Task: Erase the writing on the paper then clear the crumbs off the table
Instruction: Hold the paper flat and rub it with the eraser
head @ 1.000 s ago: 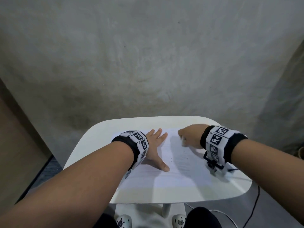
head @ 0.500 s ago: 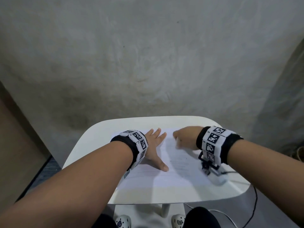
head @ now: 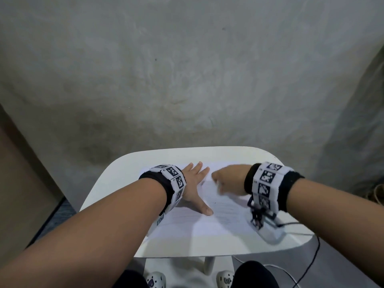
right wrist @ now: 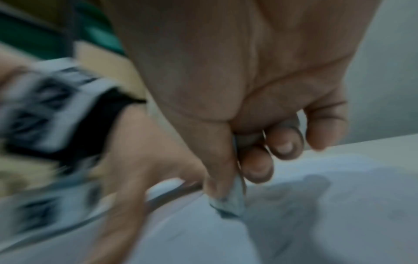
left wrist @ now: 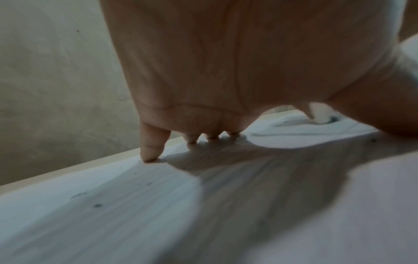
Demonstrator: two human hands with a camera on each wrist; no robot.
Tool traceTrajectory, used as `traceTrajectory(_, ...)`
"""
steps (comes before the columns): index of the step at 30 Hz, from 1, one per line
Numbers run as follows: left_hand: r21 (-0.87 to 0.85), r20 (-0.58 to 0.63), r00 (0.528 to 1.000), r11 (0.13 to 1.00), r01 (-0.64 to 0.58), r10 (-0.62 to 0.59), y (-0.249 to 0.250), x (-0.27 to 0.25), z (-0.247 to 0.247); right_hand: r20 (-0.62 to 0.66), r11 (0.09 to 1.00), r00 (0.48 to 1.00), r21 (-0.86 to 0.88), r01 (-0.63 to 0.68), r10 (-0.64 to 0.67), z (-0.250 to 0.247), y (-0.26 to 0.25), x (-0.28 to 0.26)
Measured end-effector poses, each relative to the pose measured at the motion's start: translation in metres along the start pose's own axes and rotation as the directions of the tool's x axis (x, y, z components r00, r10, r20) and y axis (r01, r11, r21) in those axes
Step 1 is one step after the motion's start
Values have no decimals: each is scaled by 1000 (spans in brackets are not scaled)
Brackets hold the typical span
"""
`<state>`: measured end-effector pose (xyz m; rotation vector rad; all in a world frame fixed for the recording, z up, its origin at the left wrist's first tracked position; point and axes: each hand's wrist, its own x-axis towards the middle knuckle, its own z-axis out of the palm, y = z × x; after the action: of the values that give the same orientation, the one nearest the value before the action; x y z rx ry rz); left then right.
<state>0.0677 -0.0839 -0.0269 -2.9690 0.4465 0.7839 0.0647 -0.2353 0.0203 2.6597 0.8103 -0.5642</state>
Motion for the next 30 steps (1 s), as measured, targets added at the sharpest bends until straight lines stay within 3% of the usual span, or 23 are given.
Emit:
traceTrajectory(3,38,10,1000,999,12,-12,1,0,-2,-166,974,971,175,-142,171,-8,40,8)
traceTrajectory(6,105,-8,999,994,-37,38,4,-1,-12,-186,932,967,348,-99,173,-8,46,6)
traceTrajectory(10,52,3,992,991,-124,124,9,2,-26,-130,965,982,243,-103,138,-5,34,7)
traceTrajectory(14,66,28,992,990,-127,126,6,10,-10,-68,980,989,164,-116,128,-6,25,9)
traceTrajectory(19,39,8,993,992,-122,121,8,9,-6,33,994,999,104,36,-40,5,0,-10)
traceTrajectory(21,39,6,993,992,-119,119,10,8,-6,51,993,998,116,19,-25,1,6,-12)
traceTrajectory(24,47,11,995,994,-96,96,12,5,-5,10,991,995,95,-98,98,-6,23,-10)
traceTrajectory(28,9,5,996,996,-85,85,14,4,-6,111,1000,994,17,-5,3,0,-1,-16)
traceTrajectory(30,20,14,997,996,-82,82,14,4,-6,80,999,997,53,-7,3,-1,10,-12)
